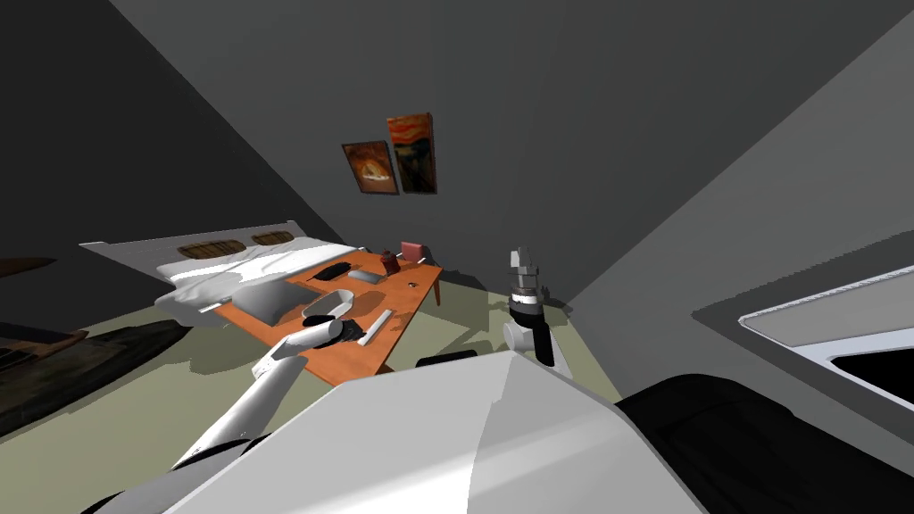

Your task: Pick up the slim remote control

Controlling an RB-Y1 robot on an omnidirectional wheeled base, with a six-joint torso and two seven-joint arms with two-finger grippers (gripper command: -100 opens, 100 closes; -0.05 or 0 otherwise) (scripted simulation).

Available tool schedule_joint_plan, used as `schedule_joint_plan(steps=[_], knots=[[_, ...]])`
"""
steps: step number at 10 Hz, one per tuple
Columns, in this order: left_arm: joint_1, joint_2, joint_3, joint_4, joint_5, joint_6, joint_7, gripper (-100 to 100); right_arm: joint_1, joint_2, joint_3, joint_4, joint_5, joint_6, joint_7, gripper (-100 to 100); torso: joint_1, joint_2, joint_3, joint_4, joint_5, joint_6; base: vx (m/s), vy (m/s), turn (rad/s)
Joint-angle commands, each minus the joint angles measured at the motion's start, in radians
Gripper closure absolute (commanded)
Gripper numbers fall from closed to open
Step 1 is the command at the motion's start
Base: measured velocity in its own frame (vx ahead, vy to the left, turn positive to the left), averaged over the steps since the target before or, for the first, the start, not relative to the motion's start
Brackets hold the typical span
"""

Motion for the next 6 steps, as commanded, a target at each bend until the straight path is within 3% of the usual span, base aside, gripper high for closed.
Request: schedule_joint_plan(steps=[1, 2, 4, 6], knots=[[-0.006, 0.003, -0.002, 0.037, 0.007, 0.026, 0.005, -100, 0.000, 0.000, 0.000, 0.000, 0.000, 0.000, 0.000, 0, 0.000, 0.000, 0.000, 0.000, 0.000, 0.000, 0.094, -0.015, -0.053], [-0.008, 0.017, -0.002, 0.085, 0.032, 0.065, 0.007, -100, 0.000, 0.000, 0.000, 0.000, 0.000, 0.000, 0.000, 0, 0.000, 0.000, 0.000, 0.000, 0.000, 0.000, 0.121, -0.046, -0.114], [-0.008, 0.017, -0.002, 0.085, 0.032, 0.065, 0.007, -100, 0.000, 0.000, 0.000, 0.000, 0.000, 0.000, 0.000, 0, -0.001, 0.000, 0.000, 0.000, 0.000, 0.000, 0.073, -0.014, -0.009], [-0.008, 0.041, -0.003, 0.164, 0.078, 0.130, 0.009, -100, 0.000, 0.000, 0.000, 0.000, 0.000, 0.000, 0.000, 0, 0.001, 0.002, 0.001, 0.001, 0.000, 0.000, 0.120, -0.018, -0.115]])
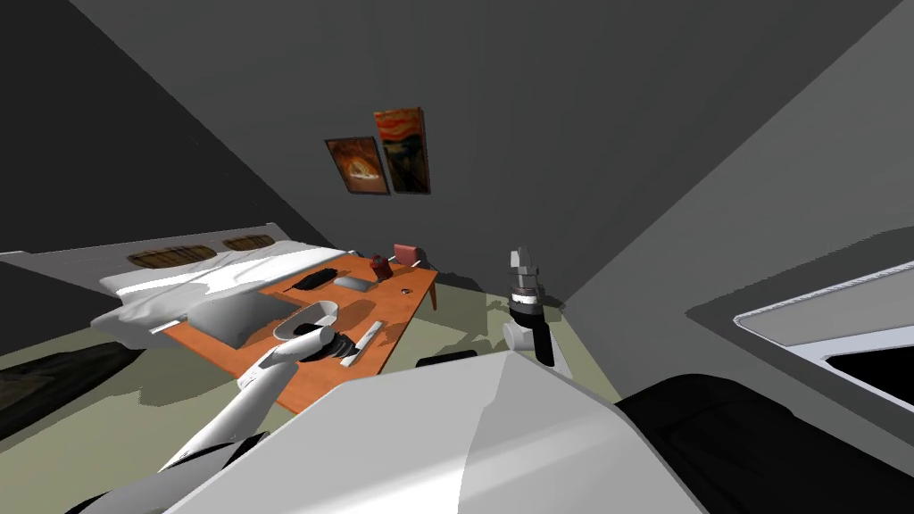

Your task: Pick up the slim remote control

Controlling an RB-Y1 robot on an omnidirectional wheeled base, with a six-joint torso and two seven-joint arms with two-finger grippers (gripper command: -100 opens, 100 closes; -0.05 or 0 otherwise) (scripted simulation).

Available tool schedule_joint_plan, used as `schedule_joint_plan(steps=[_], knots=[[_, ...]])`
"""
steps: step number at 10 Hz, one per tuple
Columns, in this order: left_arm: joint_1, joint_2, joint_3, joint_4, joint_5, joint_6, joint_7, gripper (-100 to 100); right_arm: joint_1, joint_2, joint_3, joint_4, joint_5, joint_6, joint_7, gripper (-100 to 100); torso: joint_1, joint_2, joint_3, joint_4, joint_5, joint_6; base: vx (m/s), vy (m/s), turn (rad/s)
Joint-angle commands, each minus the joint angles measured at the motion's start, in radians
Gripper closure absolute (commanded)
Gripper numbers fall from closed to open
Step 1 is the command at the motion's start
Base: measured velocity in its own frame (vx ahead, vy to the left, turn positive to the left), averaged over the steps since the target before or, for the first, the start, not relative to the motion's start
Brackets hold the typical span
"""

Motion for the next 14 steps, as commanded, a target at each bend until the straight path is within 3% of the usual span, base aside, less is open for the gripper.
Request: schedule_joint_plan(steps=[1, 5, 7, 8, 9, 10, 14], knots=[[0.003, 0.005, -0.002, 0.017, 0.007, 0.033, 0.010, -100, 0.000, 0.000, 0.000, 0.000, 0.000, 0.000, 0.000, 0, 0.000, 0.000, 0.000, 0.000, 0.000, 0.000, 0.140, -0.015, -0.050], [0.009, 0.038, -0.006, 0.143, 0.073, 0.127, 0.009, -100, 0.000, 0.000, 0.000, 0.000, 0.000, 0.000, 0.000, 0, 0.001, 0.000, 0.000, 0.000, 0.000, 0.000, 0.130, -0.005, -0.106], [0.013, 0.049, -0.008, 0.179, 0.093, 0.154, 0.008, -100, 0.000, 0.000, 0.000, 0.000, 0.000, 0.000, 0.000, 0, 0.001, 0.001, 0.001, 0.000, 0.000, 0.000, 0.113, -0.001, -0.083], [0.006, 0.041, -0.009, 0.184, 0.085, 0.132, 0.003, -100, 0.000, 0.000, 0.000, 0.000, 0.000, 0.000, 0.000, 0, 0.001, 0.002, 0.001, 0.000, 0.000, 0.000, 0.043, 0.005, -0.018], [0.004, 0.041, -0.010, 0.188, 0.086, 0.134, 0.003, 0, 0.000, 0.000, 0.000, 0.000, 0.000, 0.000, 0.000, 0, 0.001, 0.005, 0.003, 0.001, 0.000, -0.001, 0.009, 0.001, 0.003], [0.016, 0.041, 0.008, 0.217, 0.096, 0.110, -0.005, -100, 0.000, 0.000, 0.000, 0.000, 0.000, 0.000, 0.000, 0, 0.001, 0.008, 0.004, 0.001, 0.000, -0.001, -0.019, 0.008, -0.233], [0.045, 0.040, 0.053, 0.291, 0.123, 0.052, -0.022, -100, 0.000, 0.000, 0.000, 0.000, 0.000, 0.000, 0.000, 0, 0.002, 0.014, 0.008, 0.003, 0.000, 0.000, -0.052, 0.012, -0.235]])
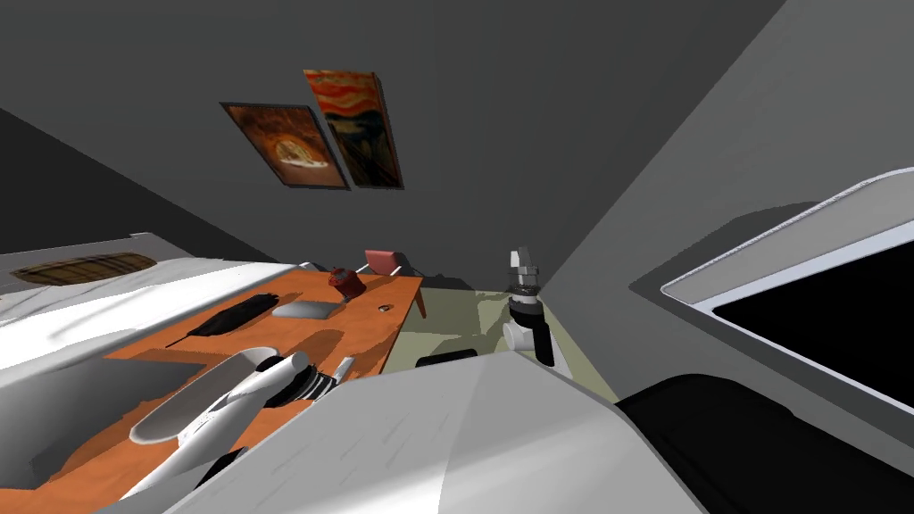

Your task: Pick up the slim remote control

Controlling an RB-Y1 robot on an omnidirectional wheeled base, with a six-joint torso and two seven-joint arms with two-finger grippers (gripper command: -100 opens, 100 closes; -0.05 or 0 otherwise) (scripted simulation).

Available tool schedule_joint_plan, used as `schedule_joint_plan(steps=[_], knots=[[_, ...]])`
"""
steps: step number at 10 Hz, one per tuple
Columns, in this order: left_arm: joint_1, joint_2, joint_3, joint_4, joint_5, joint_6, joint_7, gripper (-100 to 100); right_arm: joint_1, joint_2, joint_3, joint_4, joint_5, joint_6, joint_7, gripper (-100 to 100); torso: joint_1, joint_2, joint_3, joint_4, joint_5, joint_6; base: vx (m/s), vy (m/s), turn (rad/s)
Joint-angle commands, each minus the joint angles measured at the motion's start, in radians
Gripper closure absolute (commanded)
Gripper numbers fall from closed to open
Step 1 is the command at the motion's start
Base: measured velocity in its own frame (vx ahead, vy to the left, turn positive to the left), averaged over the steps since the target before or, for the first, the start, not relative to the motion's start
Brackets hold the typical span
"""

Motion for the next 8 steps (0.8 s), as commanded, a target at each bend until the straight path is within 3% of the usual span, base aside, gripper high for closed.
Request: schedule_joint_plan(steps=[1, 3, 5, 6, 8], knots=[[0.004, 0.000, 0.015, 0.041, 0.011, -0.027, -0.015, -100, 0.000, 0.000, 0.000, 0.000, 0.000, 0.000, 0.000, 0, 0.000, 0.000, 0.000, 0.000, 0.000, 0.000, -0.037, 0.008, -0.140], [0.016, 0.000, 0.033, 0.070, 0.022, -0.051, -0.022, -100, 0.000, 0.000, 0.000, 0.000, 0.000, 0.000, 0.000, 0, 0.000, -0.001, 0.000, 0.000, 0.000, 0.000, -0.035, 0.006, -0.170], [0.016, 0.000, 0.031, 0.057, 0.019, -0.042, -0.013, -100, 0.000, 0.000, 0.000, 0.000, 0.000, 0.000, 0.000, 0, 0.000, -0.002, -0.001, 0.000, 0.000, 0.000, -0.013, 0.004, -0.027], [0.016, 0.000, 0.031, 0.060, 0.019, -0.044, -0.015, 100, 0.000, 0.000, 0.000, 0.000, 0.000, 0.000, 0.000, 0, 0.000, -0.002, -0.001, 0.000, 0.000, 0.000, 0.000, 0.000, 0.000], [0.016, 0.000, 0.032, 0.061, 0.020, -0.043, -0.013, 100, 0.000, 0.000, 0.000, 0.000, 0.000, 0.000, 0.000, 0, 0.001, -0.003, -0.002, -0.001, 0.000, 0.001, 0.000, 0.000, 0.000]])
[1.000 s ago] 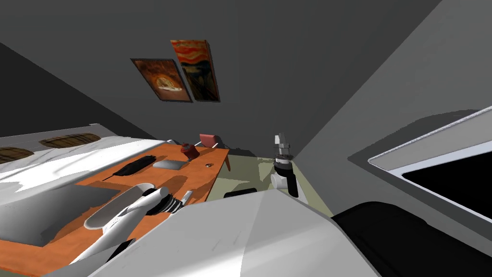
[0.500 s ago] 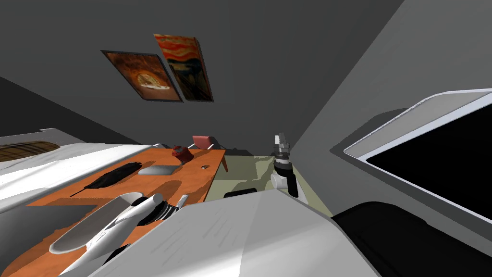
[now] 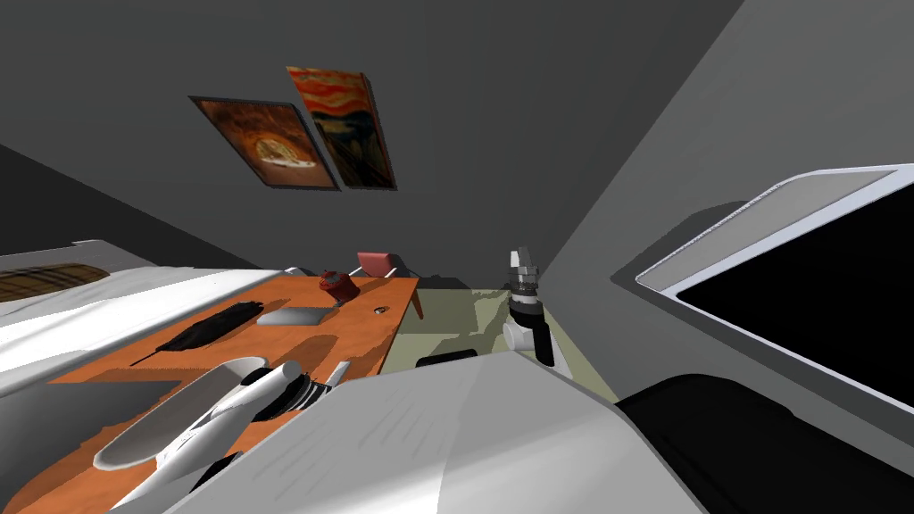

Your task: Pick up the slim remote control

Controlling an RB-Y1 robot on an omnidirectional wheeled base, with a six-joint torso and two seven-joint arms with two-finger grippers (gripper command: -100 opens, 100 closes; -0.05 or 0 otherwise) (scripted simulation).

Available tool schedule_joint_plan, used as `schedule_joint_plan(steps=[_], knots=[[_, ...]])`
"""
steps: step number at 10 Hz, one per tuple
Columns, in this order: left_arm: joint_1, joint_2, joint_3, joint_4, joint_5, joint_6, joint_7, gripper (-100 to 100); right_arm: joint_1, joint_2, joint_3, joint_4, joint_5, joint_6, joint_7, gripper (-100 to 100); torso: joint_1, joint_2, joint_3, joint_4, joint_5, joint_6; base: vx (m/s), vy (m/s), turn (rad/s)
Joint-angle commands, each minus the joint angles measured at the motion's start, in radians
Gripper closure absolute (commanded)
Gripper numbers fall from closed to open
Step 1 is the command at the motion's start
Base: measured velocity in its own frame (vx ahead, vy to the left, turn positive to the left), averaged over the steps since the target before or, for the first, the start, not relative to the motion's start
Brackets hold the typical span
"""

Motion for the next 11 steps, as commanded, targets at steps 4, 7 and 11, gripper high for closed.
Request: schedule_joint_plan(steps=[4, 7, 11], knots=[[-0.012, 0.000, -0.016, -0.020, -0.009, 0.016, -0.001, 100, 0.000, 0.000, 0.000, 0.000, 0.000, 0.000, 0.000, 0, 0.000, 0.000, 0.000, 0.000, 0.000, 0.000, 0.007, 0.000, 0.052], [-0.035, 0.001, -0.052, -0.079, -0.031, 0.063, 0.013, 100, 0.000, 0.000, 0.000, 0.000, 0.000, 0.000, 0.000, 0, -0.001, -0.003, -0.002, 0.000, -0.001, -0.001, 0.051, -0.009, 0.247], [-0.055, 0.001, -0.079, -0.119, -0.048, 0.096, 0.025, 0, 0.000, 0.000, 0.000, 0.000, 0.000, 0.000, 0.000, 0, -0.002, -0.003, -0.002, -0.001, -0.001, 0.000, 0.046, -0.013, 0.205]])
